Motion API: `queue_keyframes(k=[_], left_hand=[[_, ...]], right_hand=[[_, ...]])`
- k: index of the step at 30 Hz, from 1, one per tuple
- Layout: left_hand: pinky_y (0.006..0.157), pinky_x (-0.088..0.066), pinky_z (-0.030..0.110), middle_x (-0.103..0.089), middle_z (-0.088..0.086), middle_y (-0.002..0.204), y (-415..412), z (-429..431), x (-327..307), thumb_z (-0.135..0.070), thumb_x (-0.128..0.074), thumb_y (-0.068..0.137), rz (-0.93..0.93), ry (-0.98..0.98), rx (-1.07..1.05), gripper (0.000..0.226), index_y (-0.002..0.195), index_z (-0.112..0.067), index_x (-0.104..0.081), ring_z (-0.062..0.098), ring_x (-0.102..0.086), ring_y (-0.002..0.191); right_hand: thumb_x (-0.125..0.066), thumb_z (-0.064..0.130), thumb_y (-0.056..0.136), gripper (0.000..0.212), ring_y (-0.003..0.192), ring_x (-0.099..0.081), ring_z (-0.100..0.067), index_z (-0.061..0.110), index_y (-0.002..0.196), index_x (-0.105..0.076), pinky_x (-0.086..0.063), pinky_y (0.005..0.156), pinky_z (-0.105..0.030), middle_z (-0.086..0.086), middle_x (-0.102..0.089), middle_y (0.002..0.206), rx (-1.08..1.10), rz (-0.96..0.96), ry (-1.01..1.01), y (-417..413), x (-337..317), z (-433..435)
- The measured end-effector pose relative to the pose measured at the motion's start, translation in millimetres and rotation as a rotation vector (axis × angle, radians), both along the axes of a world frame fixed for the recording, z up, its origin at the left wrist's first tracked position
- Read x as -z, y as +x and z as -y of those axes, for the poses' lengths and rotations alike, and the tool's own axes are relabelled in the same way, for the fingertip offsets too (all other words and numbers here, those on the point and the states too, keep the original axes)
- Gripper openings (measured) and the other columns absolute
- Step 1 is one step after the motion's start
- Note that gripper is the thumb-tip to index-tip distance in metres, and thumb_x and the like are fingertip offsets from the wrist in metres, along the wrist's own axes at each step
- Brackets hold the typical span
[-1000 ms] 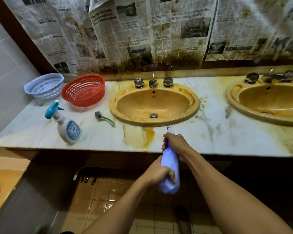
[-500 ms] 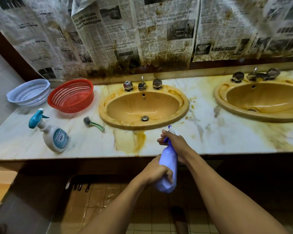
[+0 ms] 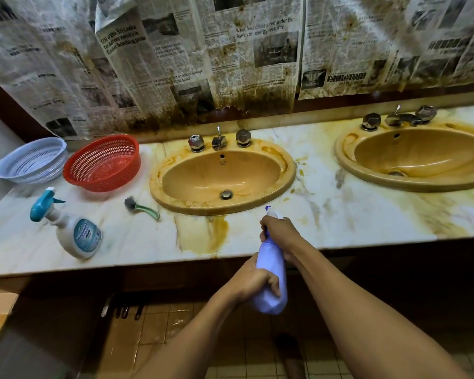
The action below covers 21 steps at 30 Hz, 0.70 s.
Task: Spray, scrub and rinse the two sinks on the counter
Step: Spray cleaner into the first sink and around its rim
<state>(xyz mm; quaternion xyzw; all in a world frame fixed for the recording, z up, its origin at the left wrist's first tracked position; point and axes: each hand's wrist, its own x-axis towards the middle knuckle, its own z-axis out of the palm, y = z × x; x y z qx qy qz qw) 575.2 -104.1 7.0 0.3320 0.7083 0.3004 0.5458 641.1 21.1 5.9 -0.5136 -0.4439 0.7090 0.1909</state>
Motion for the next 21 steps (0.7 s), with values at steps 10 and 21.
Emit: queue_keyframes(k=[10, 21], left_hand=[[0.077, -0.055, 0.045, -0.066, -0.002, 0.083, -2, -16, -9, -0.025, -0.074, 0.039, -0.075, -0.016, 0.045, 0.060, 0.097, -0.012, -0.069, 0.018, -0.057, 0.079], [0.093, -0.056, 0.049, -0.072, 0.004, 0.106, 11, -35, -7, -0.030, -0.073, 0.035, -0.043, -0.004, 0.062, 0.070, 0.105, -0.023, -0.072, 0.018, -0.060, 0.089]], right_hand=[[-0.065, 0.037, 0.099, 0.038, 0.096, -0.062, -0.018, 0.015, 0.128, -0.057, -0.050, 0.083, -0.027, -0.010, -0.064, 0.101, -0.002, -0.192, 0.034, 15, 6, -18], [-0.059, 0.023, 0.090, 0.019, 0.068, -0.060, -0.031, 0.006, 0.083, -0.059, -0.051, 0.074, -0.041, -0.017, -0.068, 0.070, 0.054, -0.017, 0.001, 20, 2, -35]])
